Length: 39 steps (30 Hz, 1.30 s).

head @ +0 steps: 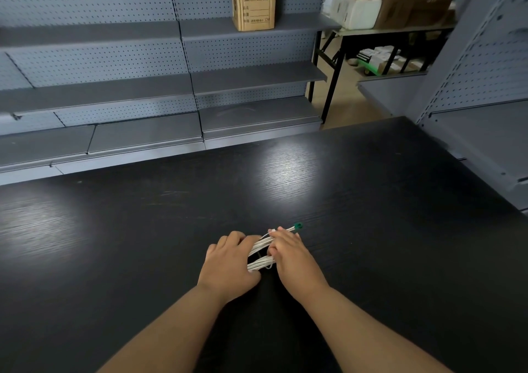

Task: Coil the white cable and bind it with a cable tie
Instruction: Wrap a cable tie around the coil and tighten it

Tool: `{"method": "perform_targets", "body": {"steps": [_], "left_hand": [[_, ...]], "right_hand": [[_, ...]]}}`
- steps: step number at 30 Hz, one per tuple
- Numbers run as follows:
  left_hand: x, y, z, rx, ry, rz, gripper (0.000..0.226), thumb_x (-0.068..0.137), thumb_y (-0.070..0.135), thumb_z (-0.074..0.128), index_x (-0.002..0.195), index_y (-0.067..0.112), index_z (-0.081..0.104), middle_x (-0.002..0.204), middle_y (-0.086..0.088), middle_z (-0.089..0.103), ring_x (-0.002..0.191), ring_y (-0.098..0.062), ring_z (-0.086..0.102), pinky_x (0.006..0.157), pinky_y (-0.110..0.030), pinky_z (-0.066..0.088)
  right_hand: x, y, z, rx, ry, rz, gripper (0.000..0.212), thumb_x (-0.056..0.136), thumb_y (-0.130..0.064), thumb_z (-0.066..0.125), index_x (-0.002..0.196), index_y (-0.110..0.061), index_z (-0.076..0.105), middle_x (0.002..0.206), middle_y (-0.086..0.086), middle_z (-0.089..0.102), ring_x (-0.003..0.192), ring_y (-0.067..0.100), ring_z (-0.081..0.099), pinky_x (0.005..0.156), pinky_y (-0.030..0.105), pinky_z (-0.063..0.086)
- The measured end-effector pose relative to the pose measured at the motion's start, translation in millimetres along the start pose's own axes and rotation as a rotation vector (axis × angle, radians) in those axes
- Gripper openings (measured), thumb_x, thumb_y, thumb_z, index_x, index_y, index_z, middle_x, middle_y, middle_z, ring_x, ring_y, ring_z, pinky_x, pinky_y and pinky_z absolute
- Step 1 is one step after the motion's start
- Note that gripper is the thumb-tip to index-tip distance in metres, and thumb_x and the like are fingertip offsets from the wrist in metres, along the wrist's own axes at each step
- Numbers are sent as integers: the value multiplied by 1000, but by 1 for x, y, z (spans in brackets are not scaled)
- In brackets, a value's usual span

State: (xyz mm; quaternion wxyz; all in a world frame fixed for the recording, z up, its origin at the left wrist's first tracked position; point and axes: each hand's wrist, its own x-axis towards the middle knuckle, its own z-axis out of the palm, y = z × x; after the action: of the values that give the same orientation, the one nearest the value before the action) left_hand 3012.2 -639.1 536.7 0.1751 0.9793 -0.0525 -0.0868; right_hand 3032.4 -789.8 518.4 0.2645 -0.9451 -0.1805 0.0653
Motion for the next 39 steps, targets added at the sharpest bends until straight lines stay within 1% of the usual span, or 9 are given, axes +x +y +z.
{"method": "perform_targets", "body": {"steps": [6, 10, 17, 21, 24, 31, 34, 37, 39], "left_hand": [[2, 2, 0, -183, 49, -27, 40, 91, 32, 43, 131, 38, 42, 129, 15, 42, 117, -9, 39, 98, -29, 25], [2, 4, 7, -101, 207, -10, 30, 96, 34, 42, 125, 36, 51, 122, 16, 52, 112, -9, 48, 93, -26, 32], [6, 7, 15, -114, 446, 94, 10, 74, 12, 65, 80, 19, 71, 73, 4, 66, 63, -17, 63, 58, -29, 52], [5, 16, 11, -225, 501, 138, 15, 74, 17, 57, 79, 16, 71, 72, 4, 69, 70, -8, 63, 77, -17, 41], [4, 20, 12, -225, 477, 172, 23, 79, 22, 47, 75, 18, 69, 66, 9, 66, 70, -5, 54, 72, -15, 40], [4, 11, 14, -450, 380, 103, 12, 87, 12, 62, 93, 17, 72, 85, 9, 68, 77, 5, 57, 74, 0, 37], [4, 10, 10, -505, 371, 121, 17, 87, 11, 62, 98, 18, 73, 86, 18, 62, 85, 19, 53, 75, 1, 39], [2, 8, 9, -537, 347, 112, 20, 88, 10, 61, 102, 18, 73, 88, 17, 61, 86, 18, 54, 73, 0, 40], [2, 8, 8, -541, 346, 110, 21, 87, 9, 61, 102, 19, 73, 87, 18, 61, 85, 17, 54, 73, 0, 39]], "right_hand": [[-2, 0, -2, 15, -4, -3, 32, 102, -18, 32, 121, -9, 57, 151, -4, 33, 144, 7, 15, 111, 17, -3], [-1, 0, -2, 23, -3, -1, 32, 102, -17, 33, 122, -10, 57, 151, -5, 34, 144, 6, 16, 111, 16, -3], [-3, 2, 0, 39, 12, -19, 29, 101, -16, 36, 115, -7, 60, 151, -3, 35, 144, 8, 16, 116, 20, 1], [-3, 3, 1, 55, 30, -23, 29, 101, -17, 37, 115, -9, 61, 150, -4, 36, 144, 8, 17, 113, 16, -1], [-4, 2, 0, 63, 33, -33, 31, 101, -16, 37, 123, -11, 58, 149, -4, 37, 144, 8, 18, 113, 16, -1], [-3, 2, 0, 69, 11, -24, 28, 100, -17, 39, 119, -13, 60, 149, -6, 37, 143, 6, 18, 111, 13, -2], [-1, 1, -2, 135, 17, 2, 25, 97, -14, 47, 116, -15, 63, 146, -5, 41, 141, 6, 23, 116, 17, 8], [-3, -2, -4, 248, 74, 86, 24, 92, -11, 57, 113, -15, 67, 140, -5, 49, 137, 5, 32, 115, 25, 25], [-5, -4, -4, 296, 150, 128, 23, 87, -9, 63, 110, -12, 69, 130, -3, 57, 130, 6, 42, 108, 16, 32]]}}
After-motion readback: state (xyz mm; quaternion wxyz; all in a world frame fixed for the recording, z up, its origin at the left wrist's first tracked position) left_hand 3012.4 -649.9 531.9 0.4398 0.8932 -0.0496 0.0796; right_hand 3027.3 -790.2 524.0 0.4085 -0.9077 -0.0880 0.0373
